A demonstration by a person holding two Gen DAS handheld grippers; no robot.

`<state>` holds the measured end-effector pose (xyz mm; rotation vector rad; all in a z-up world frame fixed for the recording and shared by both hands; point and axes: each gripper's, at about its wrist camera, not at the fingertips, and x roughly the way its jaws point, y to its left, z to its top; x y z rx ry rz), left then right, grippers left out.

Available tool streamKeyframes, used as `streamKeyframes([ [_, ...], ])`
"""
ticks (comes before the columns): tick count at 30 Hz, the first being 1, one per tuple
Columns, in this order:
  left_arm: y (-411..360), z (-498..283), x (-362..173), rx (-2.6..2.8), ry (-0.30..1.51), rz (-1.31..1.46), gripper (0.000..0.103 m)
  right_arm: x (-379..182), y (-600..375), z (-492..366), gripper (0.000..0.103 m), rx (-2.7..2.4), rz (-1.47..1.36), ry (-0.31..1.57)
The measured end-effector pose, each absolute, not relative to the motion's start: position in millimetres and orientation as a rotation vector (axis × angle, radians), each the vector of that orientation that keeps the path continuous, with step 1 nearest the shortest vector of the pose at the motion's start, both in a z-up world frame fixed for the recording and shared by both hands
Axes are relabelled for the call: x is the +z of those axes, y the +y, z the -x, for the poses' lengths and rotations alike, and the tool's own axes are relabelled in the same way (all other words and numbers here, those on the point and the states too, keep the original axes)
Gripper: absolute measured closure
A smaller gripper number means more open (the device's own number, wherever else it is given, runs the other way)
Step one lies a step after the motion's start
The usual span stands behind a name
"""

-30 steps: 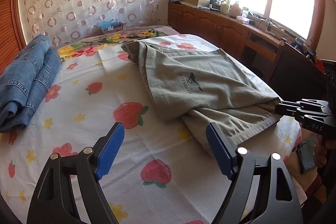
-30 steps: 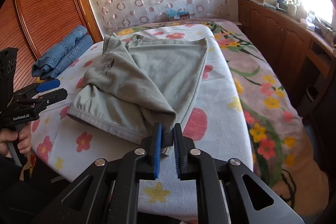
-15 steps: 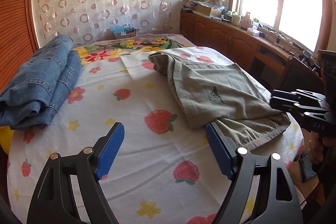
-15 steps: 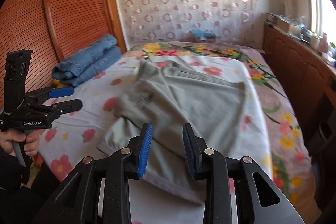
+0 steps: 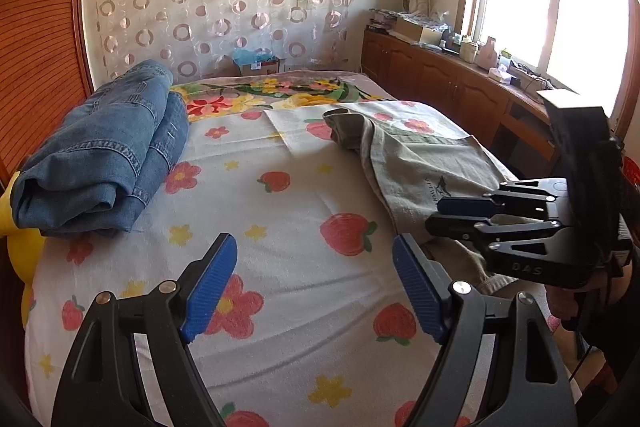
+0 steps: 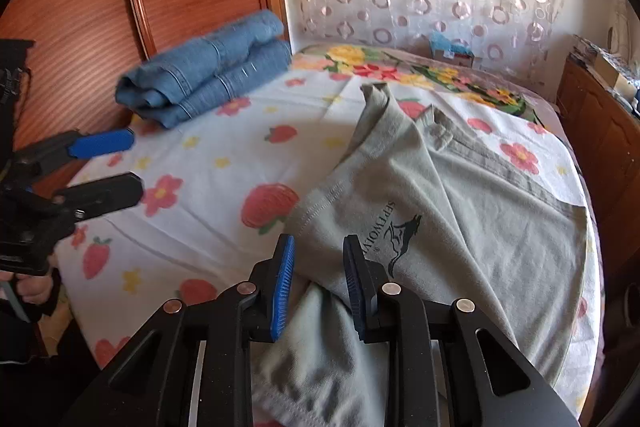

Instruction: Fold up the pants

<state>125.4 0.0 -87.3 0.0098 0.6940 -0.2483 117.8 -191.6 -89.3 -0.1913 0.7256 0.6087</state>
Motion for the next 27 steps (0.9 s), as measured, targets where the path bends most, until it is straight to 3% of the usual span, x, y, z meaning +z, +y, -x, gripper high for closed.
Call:
streamKeyframes([
  [2,1,-126,-89,-0.248,0.697,-0.009,0.022,-94,-188,-122,0.079,0.616,0.204,0.745],
  [6,1,-125,-91,-0.247,0.701,-0.007,0.022,-93,-182,-130,0.101,0.610,0.216,0.747],
  [18,-8,-124,-92,-0.265,0.705,-0.021,0.022,-59,-223,-122,0.102,0.521,0.140,0.621],
  [27,-19,-126,-94,-0.287,0.713,-0.037,0.022,-54,-286,-162,0.102,0.299,0.121,0.614],
])
